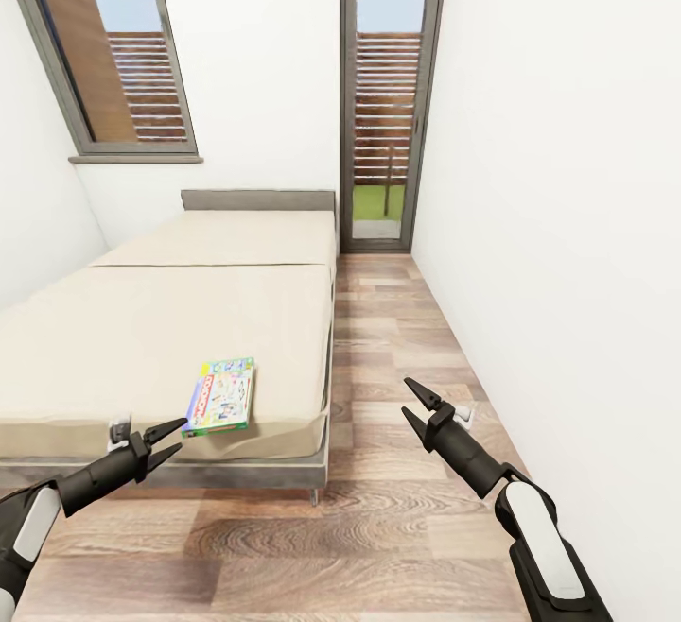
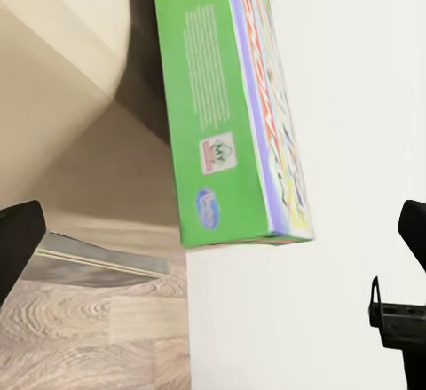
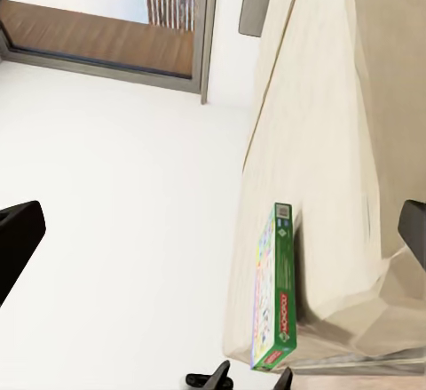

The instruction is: Put all the toys in the child's room - the three board games (two on the bed and one on the table), the two jigsaw puzzles on the table, and the tennis ball on the table - inside the toy box on the table in the child's room.

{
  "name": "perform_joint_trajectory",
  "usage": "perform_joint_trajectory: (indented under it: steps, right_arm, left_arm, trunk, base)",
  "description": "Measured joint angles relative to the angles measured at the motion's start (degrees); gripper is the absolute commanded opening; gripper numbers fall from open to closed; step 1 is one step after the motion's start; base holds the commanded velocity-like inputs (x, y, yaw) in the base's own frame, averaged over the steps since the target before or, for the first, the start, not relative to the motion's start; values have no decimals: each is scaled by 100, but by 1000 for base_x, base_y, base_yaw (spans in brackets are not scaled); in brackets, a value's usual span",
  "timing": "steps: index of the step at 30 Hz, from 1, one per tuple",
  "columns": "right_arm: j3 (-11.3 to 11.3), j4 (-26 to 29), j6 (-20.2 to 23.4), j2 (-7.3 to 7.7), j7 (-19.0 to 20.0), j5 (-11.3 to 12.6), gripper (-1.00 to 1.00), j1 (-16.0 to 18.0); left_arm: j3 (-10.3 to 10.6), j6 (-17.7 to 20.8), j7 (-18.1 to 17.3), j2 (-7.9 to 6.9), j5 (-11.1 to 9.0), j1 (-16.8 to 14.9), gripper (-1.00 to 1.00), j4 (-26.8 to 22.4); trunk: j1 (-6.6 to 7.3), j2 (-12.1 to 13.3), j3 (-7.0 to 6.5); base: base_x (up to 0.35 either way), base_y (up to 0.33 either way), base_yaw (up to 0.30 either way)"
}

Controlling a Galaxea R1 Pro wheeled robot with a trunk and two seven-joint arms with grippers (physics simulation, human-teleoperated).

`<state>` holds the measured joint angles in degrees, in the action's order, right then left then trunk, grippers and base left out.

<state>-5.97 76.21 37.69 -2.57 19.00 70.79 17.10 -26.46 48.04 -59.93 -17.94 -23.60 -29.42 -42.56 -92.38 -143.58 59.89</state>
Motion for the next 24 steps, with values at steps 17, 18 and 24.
perform_joint_trajectory:
  steps: [17, 18, 24]
  right_arm:
    - [0, 0, 0, 0, 0, -9, 100, 0]
    - [0, 0, 0, 0, 0, -10, 100, 0]
    - [3, 0, 0, 2, 0, -13, 100, 0]
  left_arm:
    - [-21, -2, 0, 9, 0, 0, 100, 0]
    - [-21, -2, 0, 9, 0, 0, 100, 0]
    - [-21, -2, 3, 8, 0, 1, 100, 0]
  trunk:
    - [0, 0, 0]
    - [0, 0, 0]
    - [0, 0, 0]
  base:
    - [4, 1, 0]
    - [0, 0, 0]
    - [0, 0, 0]
